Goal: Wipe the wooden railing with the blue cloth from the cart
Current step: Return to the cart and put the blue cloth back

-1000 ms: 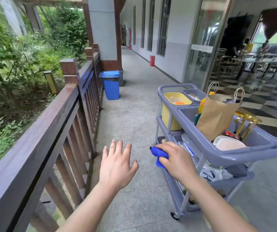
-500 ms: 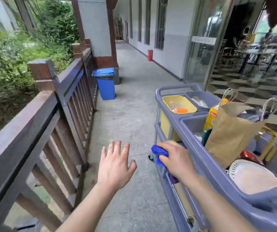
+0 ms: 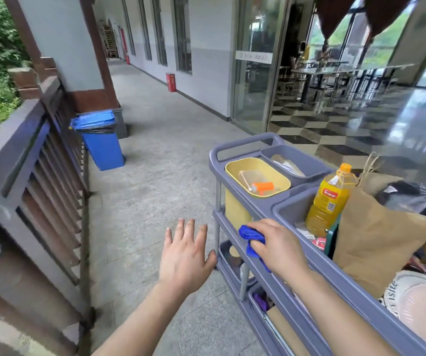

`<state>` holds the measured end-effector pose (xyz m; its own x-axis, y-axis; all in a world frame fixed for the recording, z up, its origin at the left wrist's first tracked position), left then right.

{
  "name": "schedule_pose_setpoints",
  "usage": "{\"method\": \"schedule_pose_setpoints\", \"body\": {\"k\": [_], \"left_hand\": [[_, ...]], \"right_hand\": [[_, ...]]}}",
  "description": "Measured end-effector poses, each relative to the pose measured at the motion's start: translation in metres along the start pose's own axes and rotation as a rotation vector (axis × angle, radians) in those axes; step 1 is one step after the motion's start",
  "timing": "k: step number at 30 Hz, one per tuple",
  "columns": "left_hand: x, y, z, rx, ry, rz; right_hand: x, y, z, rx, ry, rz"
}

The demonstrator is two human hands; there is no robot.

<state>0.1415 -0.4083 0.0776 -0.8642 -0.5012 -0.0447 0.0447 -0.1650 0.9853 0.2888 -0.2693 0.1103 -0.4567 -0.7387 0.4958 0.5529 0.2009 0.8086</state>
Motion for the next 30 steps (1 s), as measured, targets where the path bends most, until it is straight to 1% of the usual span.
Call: {"method": "schedule_pose_setpoints", "body": {"k": [6,10,14,16,18,20,30], "left_hand": [[0.002,-0.014,0.084,0.030,-0.189,-0.020],[-0.019,-0.034,0.138,0.062,-0.312,-0.044],[-0.050,-0.052,0.195,0.068,-0.419,-0.043],[-0.065,-0.062,0.222,0.076,-0.455,-0.045],[-0.078,-0.073,0.246,0.089,-0.487,-0.039],[-0.089,-0.078,0.269,0.084,-0.515,-0.049],[-0.118,-0.113,0.350,0.104,-0.660,-0.070]], "right_hand": [[-0.016,-0.006,0.044,-0.075,-0.155,-0.053],[-0.049,-0.002,0.068,-0.129,-0.253,-0.111],[-0.099,0.002,0.088,-0.184,-0.374,-0.136],[-0.124,0.003,0.098,-0.229,-0.440,-0.110],[-0.144,0.001,0.110,-0.275,-0.512,-0.032],[-0.157,-0.004,0.124,-0.312,-0.542,0.020],[-0.188,-0.015,0.167,-0.523,-0.689,-0.028]]}}
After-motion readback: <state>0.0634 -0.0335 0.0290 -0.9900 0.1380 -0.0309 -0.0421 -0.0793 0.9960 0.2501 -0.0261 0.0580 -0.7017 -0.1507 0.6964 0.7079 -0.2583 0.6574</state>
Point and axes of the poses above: each hand's wrist, its own z-axis towards the middle knuckle, its own y-axis out of the back of the hand, x = y × z, the point moved 8 cm from there along z, towards the middle knuckle, and after that the axes turned 2 degrees about z, right-handed, at the moved point
